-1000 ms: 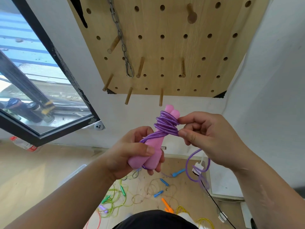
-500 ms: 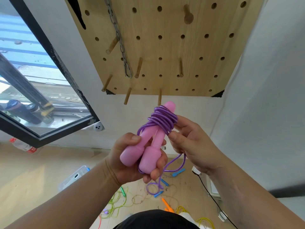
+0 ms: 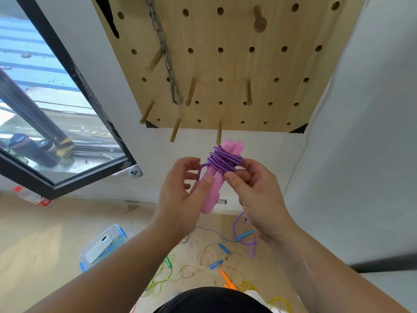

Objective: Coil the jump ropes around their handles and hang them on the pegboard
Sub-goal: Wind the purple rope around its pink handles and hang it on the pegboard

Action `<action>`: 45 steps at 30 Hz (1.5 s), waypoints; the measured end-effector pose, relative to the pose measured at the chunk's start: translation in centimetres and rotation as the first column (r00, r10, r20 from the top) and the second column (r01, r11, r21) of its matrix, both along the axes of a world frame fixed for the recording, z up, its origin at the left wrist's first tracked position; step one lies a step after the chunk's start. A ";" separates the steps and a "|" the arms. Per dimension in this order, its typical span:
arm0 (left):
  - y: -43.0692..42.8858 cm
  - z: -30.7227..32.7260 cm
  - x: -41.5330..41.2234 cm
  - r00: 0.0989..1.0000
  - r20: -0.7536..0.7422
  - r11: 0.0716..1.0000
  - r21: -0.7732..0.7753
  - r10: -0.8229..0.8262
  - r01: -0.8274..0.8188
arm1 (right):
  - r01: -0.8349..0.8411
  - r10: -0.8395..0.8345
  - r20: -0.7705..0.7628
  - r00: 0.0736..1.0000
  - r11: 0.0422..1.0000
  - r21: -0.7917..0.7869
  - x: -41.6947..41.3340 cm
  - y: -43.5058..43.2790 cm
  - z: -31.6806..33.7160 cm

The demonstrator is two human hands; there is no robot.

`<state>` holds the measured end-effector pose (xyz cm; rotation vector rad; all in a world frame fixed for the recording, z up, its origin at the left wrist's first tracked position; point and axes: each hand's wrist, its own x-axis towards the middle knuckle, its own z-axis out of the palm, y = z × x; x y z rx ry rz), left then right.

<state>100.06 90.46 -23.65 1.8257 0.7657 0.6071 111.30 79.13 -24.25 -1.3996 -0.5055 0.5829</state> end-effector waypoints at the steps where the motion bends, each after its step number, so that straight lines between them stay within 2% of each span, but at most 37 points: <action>1: -0.2 -0.1 -0.1 0.998 -0.040 0.996 0.077 -0.040 0.043 | 0.021 -0.021 0.014 1.000 1.000 -0.012 -0.2 0.2 -0.1; 4: -0.7 -0.5 0.1 0.986 -0.138 0.978 0.177 -0.090 0.113 | 0.065 -0.065 -0.016 0.998 0.998 -0.001 -0.4 0.3 0.0; 6: -0.8 -0.5 0.3 0.993 -0.100 0.979 0.186 -0.065 0.082 | 0.057 -0.056 -0.050 0.997 0.998 0.025 -0.3 0.1 0.3; 8: -0.7 -0.4 0.3 0.997 -0.045 0.989 0.129 -0.067 0.073 | 0.032 -0.028 -0.077 0.997 0.998 0.056 0.0 -0.2 0.5; 11: -0.4 0.1 0.3 0.995 0.062 0.987 -0.141 -0.075 0.083 | -0.050 0.051 -0.026 0.998 0.998 0.046 1.0 -0.7 0.8; 14: -0.1 0.9 0.3 0.977 0.191 0.905 -0.394 -0.092 0.162 | -0.082 0.082 -0.014 0.997 0.996 0.042 1.8 -1.4 0.8; 18: 0.3 1.5 0.5 0.950 0.313 0.738 -0.636 -0.017 0.223 | -0.094 0.095 -0.018 0.995 0.993 0.068 1.9 -2.1 0.2; 21: 0.1 1.8 0.7 0.944 0.327 0.638 -0.717 -0.049 0.282 | -0.107 0.109 -0.017 0.994 0.992 0.062 2.3 -2.4 -0.1; 25: -0.6 2.2 0.6 0.940 0.332 0.420 -0.845 -0.077 0.333 | -0.152 0.154 -0.018 0.988 0.986 0.070 3.1 -2.6 -0.1; 28: -0.5 2.0 0.4 0.926 0.365 0.249 -0.892 -0.098 0.378 | -0.241 0.242 -0.022 0.970 0.969 0.058 3.4 -2.6 0.0; 31: 0.2 1.2 0.3 0.850 0.511 0.035 -0.854 -0.129 0.519 | -0.357 0.354 0.046 0.934 0.925 0.133 3.3 -2.5 0.6; 32: 0.4 1.2 0.3 0.830 0.541 -0.002 -0.838 -0.139 0.546 | -0.368 0.369 0.031 0.929 0.913 0.173 3.2 -2.3 0.8; 33: 0.5 1.4 0.3 0.833 0.530 0.004 -0.843 -0.160 0.538 | -0.360 0.366 0.005 0.930 0.911 0.202 3.2 -2.2 1.0; 34: 0.6 1.9 0.5 0.859 0.478 0.058 -0.867 -0.184 0.495 | -0.336 0.348 -0.020 0.937 0.917 0.214 3.2 -2.1 1.1; 35: 0.5 2.3 0.7 0.898 0.393 0.155 -0.892 -0.196 0.424 | -0.302 0.317 -0.043 0.947 0.929 0.214 3.2 -1.9 1.2; 37: 0.4 2.6 1.1 0.969 0.192 0.451 -0.859 -0.156 0.243 | -0.206 0.226 -0.085 0.970 0.959 0.194 2.9 -1.7 1.4; 39: 0.4 2.0 1.4 0.996 0.080 0.769 -0.634 -0.038 0.080 | -0.104 0.122 -0.111 0.986 0.982 0.159 2.6 -1.4 1.4; 40: 0.4 1.8 1.3 0.999 0.052 0.881 -0.472 -0.008 0.031 | -0.059 0.075 -0.113 0.991 0.989 0.137 2.5 -1.3 1.4; 41: 0.4 1.5 1.1 0.999 0.010 0.960 -0.277 -0.044 0.045 | -0.024 0.037 -0.109 0.993 0.993 0.113 2.3 -1.1 1.4; 42: 0.4 1.2 1.0 0.989 -0.085 0.991 -0.067 -0.118 0.112 | -0.002 0.011 -0.098 0.995 0.996 0.086 2.2 -1.0 1.5; 43: 0.3 0.9 0.9 0.963 -0.220 0.975 0.127 -0.153 0.184 | 0.011 -0.006 -0.080 0.997 0.998 0.056 2.1 -0.8 1.6; 44: 0.1 0.6 0.9 0.944 -0.299 0.933 0.279 -0.140 0.227 | 0.013 -0.011 -0.056 0.998 0.999 0.031 2.0 -0.7 1.7; 45: -0.1 0.5 1.0 0.946 -0.304 0.906 0.358 -0.115 0.226 | 0.011 -0.010 -0.031 0.999 1.000 0.008 1.8 -0.6 1.8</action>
